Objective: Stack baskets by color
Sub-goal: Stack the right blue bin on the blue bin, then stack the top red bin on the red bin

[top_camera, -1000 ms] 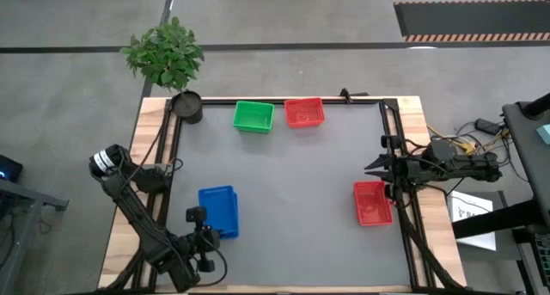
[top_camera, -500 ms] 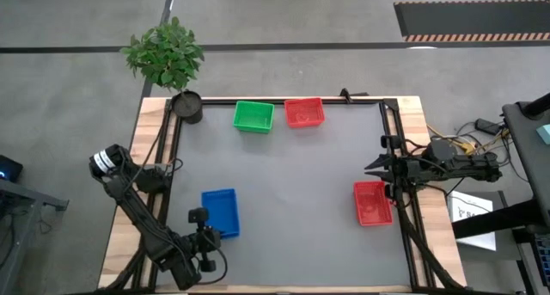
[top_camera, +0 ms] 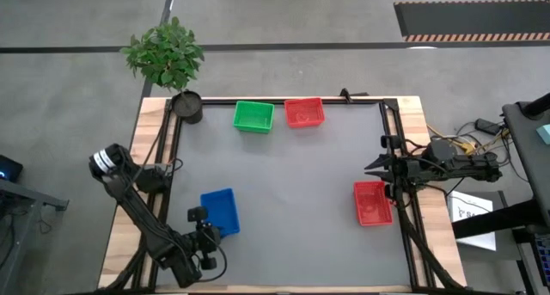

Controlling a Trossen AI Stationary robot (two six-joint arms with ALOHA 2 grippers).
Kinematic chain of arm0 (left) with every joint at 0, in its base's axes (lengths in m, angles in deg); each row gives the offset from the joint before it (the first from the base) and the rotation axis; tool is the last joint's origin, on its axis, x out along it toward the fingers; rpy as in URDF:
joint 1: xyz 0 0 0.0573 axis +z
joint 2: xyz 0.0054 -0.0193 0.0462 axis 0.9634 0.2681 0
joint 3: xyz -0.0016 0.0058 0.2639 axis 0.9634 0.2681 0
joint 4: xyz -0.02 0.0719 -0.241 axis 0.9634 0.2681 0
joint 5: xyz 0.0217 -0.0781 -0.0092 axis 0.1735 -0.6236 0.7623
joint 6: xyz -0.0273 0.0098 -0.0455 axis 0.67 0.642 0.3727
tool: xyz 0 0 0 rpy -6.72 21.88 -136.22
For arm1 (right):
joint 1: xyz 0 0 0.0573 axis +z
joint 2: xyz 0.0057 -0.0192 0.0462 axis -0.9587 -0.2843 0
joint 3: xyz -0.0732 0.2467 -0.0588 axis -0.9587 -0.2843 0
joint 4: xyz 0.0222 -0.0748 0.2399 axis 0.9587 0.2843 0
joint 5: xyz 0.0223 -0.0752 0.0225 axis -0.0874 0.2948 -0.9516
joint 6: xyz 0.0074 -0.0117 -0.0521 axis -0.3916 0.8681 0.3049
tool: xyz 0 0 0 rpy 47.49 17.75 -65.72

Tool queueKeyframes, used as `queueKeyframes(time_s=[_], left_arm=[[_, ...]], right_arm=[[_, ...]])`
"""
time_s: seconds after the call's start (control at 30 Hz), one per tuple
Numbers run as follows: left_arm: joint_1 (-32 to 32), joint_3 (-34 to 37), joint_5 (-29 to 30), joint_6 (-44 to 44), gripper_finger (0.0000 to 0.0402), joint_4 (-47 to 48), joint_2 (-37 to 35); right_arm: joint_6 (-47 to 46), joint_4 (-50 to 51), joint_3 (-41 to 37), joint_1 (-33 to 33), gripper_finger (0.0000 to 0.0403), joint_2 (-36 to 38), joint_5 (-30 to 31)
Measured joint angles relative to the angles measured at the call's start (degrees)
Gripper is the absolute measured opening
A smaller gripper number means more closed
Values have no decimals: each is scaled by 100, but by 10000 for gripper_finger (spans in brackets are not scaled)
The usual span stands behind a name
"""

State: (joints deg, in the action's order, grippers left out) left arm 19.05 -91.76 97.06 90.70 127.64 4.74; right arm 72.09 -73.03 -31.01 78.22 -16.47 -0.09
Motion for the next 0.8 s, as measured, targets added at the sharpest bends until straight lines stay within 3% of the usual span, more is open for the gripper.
queueKeyframes(time_s=[0.27,0.4,0.47,0.57,0.7,0.8], left_arm=[[153,-317,6,2,107,-7,-382],[417,-415,763,-102,106,-169,-534],[608,-379,1130,-766,106,-664,-562],[917,-228,982,-2482,106,-1816,-556],[1462,69,94,-4526,106,-3622,-544],[1884,289,-738,-5492,106,-4482,-544]], right_arm=[[0,0,0,1,44,0,0],[-4,0,1,0,44,0,2],[-2,-2,0,2,44,0,2],[0,-31,0,0,44,0,2],[-18,-44,-7,2,44,0,2],[-37,-39,-37,1,44,0,2]])
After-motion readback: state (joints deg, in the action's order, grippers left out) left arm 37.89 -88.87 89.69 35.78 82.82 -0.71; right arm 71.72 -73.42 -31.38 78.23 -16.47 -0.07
